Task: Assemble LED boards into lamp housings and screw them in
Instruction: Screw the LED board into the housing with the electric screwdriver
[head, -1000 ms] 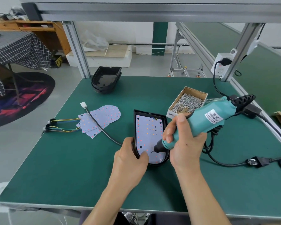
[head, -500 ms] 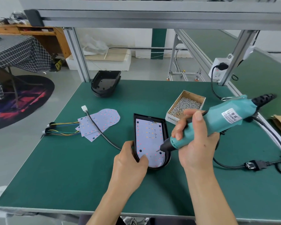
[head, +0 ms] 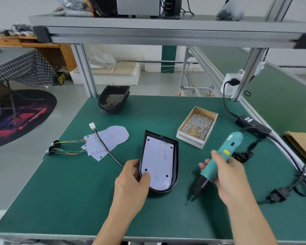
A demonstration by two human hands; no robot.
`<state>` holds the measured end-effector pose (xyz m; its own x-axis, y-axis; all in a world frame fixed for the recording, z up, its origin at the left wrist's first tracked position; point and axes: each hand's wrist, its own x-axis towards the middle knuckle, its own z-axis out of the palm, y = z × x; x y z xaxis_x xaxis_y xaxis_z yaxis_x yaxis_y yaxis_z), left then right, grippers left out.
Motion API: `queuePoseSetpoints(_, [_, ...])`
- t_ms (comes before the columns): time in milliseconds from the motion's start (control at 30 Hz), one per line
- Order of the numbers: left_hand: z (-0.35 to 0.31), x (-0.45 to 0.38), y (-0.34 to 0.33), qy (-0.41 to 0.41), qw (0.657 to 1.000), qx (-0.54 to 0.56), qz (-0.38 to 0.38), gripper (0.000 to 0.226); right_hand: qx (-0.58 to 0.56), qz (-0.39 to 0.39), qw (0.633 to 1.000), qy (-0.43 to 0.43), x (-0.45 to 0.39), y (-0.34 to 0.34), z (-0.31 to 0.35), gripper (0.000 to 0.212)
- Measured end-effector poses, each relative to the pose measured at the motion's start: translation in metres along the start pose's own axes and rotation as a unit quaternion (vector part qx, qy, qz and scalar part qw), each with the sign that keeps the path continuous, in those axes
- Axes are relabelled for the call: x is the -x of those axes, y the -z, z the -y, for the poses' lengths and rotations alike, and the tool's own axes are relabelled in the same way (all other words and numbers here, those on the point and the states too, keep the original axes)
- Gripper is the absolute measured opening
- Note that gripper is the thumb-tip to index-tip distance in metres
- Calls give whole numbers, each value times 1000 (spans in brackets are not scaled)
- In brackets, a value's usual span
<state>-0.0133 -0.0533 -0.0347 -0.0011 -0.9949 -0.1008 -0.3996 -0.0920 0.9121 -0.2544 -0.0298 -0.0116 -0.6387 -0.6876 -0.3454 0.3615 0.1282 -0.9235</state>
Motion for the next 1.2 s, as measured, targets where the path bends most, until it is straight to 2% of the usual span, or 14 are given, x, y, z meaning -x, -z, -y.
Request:
queuePoseSetpoints(100, [-3, -2, 2, -17, 999, -33, 11, 14, 176, -47, 982, 48, -8, 7, -4, 24])
queuePoseSetpoints(167, [-8, -2, 3, -24, 997, -72, 10, 7, 329, -85, 937, 81, -12, 10, -3, 33])
queuePoseSetpoints(233, [-12, -3, 5, -38, 993, -110, -4, 26, 467, -111, 872, 94, -15, 11, 1, 42])
queuePoseSetpoints(300, [-15, -5, 6, -44, 988, -150, -18, 44, 536, -130, 828, 103, -15, 8, 4, 46])
queuePoseSetpoints(433, [-21, -12, 20, -37, 985, -150, -73, 44, 588, -119, 792, 112, -15, -3, 8, 42])
queuePoseSetpoints(500, [-16, -28, 36, -4, 982, -137, -131, 37, 602, -104, 784, 110, -15, -4, 10, 43])
queuePoseSetpoints(567, [-9, -50, 54, 35, 974, -170, -148, 32, 616, -89, 776, 103, -15, -5, 12, 45])
queuePoseSetpoints(733, [-6, -85, 66, 80, 956, -268, -91, 45, 641, -61, 760, 87, -14, -8, 13, 54])
queuePoseSetpoints(833, [-9, -90, 60, 82, 945, -311, -57, 30, 677, -78, 726, 87, -6, -5, 16, 59])
queuePoseSetpoints(933, [-11, -91, 62, 92, 949, -296, -54, 17, 682, -120, 700, 174, 12, -6, 16, 54])
queuePoseSetpoints(967, [-11, -91, 63, 94, 957, -270, -55, 19, 667, -106, 706, 213, 19, -8, 13, 48])
queuePoseSetpoints(1033, [-14, -88, 63, 98, 975, -191, -58, 24, 624, -27, 741, 247, 33, -19, 3, 38])
queuePoseSetpoints(1100, [-17, -84, 61, 89, 984, -138, -69, 28, 605, 55, 763, 222, 42, -35, -9, 39])
queuePoseSetpoints(1200, [-17, -80, 57, 55, 991, -91, -83, 21, 604, 106, 771, 172, 42, -54, -24, 35])
